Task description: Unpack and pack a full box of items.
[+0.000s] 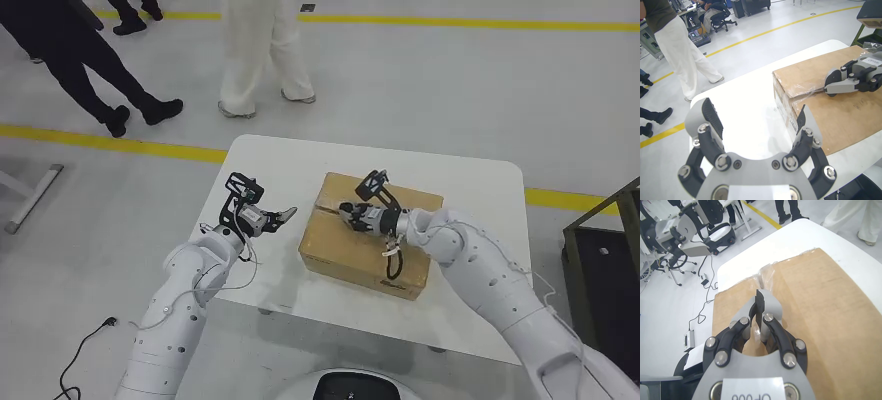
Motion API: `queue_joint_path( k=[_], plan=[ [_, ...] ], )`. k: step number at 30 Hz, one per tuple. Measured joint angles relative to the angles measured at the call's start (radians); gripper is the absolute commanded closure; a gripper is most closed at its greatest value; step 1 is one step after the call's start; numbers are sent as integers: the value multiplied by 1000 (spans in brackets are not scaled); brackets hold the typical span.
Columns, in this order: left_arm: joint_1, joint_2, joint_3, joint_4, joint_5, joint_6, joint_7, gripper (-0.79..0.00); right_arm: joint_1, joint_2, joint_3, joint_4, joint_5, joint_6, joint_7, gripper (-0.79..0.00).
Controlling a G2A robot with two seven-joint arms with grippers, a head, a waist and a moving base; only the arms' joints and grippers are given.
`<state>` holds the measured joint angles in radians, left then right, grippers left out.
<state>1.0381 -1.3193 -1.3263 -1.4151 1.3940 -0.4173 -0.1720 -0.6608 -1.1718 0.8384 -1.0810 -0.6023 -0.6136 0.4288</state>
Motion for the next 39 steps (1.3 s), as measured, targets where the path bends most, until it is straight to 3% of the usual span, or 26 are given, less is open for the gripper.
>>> queue_joint_path(
  k=[14,22,28,32,37,39],
  plan=[
    [0,0,0,0,0,0,0,-785,-156,51,126,-136,-24,93,78,0],
    [0,0,0,0,0,0,0,-785,-184,62,178,-195,-5,49,62,0],
    [0,0,0,0,0,0,0,-785,-279,97,310,-330,-1,37,24,0],
    [0,0,0,0,0,0,0,-785,-375,118,421,-450,-5,107,-24,0],
    [0,0,0,0,0,0,0,-785,-475,123,513,-594,-36,343,-78,0],
    [0,0,0,0,0,0,0,-785,-482,122,514,-608,-21,381,-81,0]
  ],
)
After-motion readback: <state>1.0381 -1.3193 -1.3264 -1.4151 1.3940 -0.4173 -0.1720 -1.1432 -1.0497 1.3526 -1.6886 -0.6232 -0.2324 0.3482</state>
